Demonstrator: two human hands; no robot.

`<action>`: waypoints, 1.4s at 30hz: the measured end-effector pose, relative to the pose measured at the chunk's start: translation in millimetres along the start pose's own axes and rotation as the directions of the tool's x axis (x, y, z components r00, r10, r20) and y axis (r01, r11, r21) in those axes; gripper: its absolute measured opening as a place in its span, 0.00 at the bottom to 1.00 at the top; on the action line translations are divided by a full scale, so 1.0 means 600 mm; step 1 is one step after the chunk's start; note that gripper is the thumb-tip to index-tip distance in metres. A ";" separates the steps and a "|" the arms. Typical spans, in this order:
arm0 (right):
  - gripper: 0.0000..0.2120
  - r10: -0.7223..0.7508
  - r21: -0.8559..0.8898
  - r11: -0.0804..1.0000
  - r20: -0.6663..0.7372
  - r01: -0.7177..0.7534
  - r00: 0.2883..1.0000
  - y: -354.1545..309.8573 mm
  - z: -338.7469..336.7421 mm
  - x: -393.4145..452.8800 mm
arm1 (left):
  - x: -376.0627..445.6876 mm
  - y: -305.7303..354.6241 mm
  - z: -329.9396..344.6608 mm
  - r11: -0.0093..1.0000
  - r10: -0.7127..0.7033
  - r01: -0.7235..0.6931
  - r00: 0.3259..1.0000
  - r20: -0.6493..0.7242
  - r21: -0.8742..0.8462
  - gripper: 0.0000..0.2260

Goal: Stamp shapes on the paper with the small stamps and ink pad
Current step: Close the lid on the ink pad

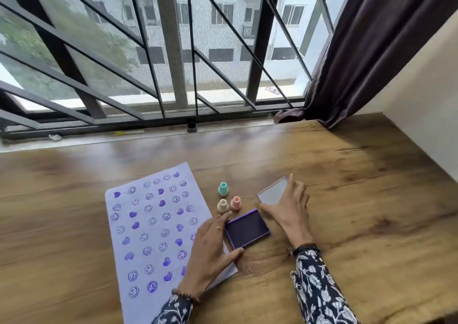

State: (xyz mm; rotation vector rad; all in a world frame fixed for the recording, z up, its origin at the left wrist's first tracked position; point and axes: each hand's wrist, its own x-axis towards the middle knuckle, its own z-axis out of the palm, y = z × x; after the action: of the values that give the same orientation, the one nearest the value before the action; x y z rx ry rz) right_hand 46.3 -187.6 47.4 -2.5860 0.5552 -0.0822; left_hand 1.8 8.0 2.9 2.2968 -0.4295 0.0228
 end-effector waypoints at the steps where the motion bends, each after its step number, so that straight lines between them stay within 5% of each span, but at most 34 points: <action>1: 0.51 0.002 -0.003 1.000 -0.033 -0.003 0.999 0.004 -0.003 -0.003 | -0.001 -0.001 0.000 1.000 -0.004 0.004 1.000 -0.013 0.001 0.34; 13: 0.48 -0.161 -0.270 0.951 -0.025 0.149 0.987 -0.002 0.004 -0.051 | -0.018 -0.002 0.000 0.997 -0.070 0.069 0.995 -0.067 -0.021 0.34; 17: 0.39 -0.211 -0.046 0.977 -0.025 0.210 0.977 -0.004 -0.011 -0.068 | -0.016 -0.003 0.000 0.996 -0.083 0.081 0.995 -0.059 -0.034 0.35; 21: 0.22 -0.317 0.105 0.935 -0.184 0.339 0.931 -0.020 -0.011 -0.106 | -0.017 -0.008 0.002 0.996 -0.081 0.078 0.994 -0.070 -0.043 0.35; 28: 0.15 -0.520 -0.136 0.853 -0.156 0.503 0.840 -0.026 0.064 -0.180 | -0.019 -0.011 0.007 0.996 -0.069 0.063 0.994 -0.085 -0.070 0.38; 33: 0.16 -0.353 -0.015 0.934 -0.176 0.356 0.919 -0.022 0.071 -0.169 | -0.019 -0.010 0.007 0.994 -0.091 0.086 0.993 -0.079 -0.070 0.39; 36: 0.30 -0.202 -0.049 0.978 0.005 0.202 0.979 -0.021 0.060 -0.148 | -0.021 -0.014 0.007 0.993 -0.066 0.057 0.994 -0.083 -0.101 0.39; 38: 0.35 -0.168 -0.077 0.981 0.124 0.178 0.978 -0.020 0.059 -0.144 | -0.019 -0.016 0.002 0.987 -0.067 0.055 0.994 -0.081 -0.148 0.37; 42: 0.33 -0.179 0.014 0.984 0.108 0.179 0.978 -0.024 0.066 -0.150 | -0.011 -0.014 -0.009 0.969 -0.098 0.076 0.992 -0.084 -0.233 0.33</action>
State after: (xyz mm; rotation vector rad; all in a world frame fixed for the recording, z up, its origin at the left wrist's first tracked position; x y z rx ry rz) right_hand -24.6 -122.3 23.4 -2.6129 0.2819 -0.0026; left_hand -1.5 19.1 -0.3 2.0745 -0.2668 0.0360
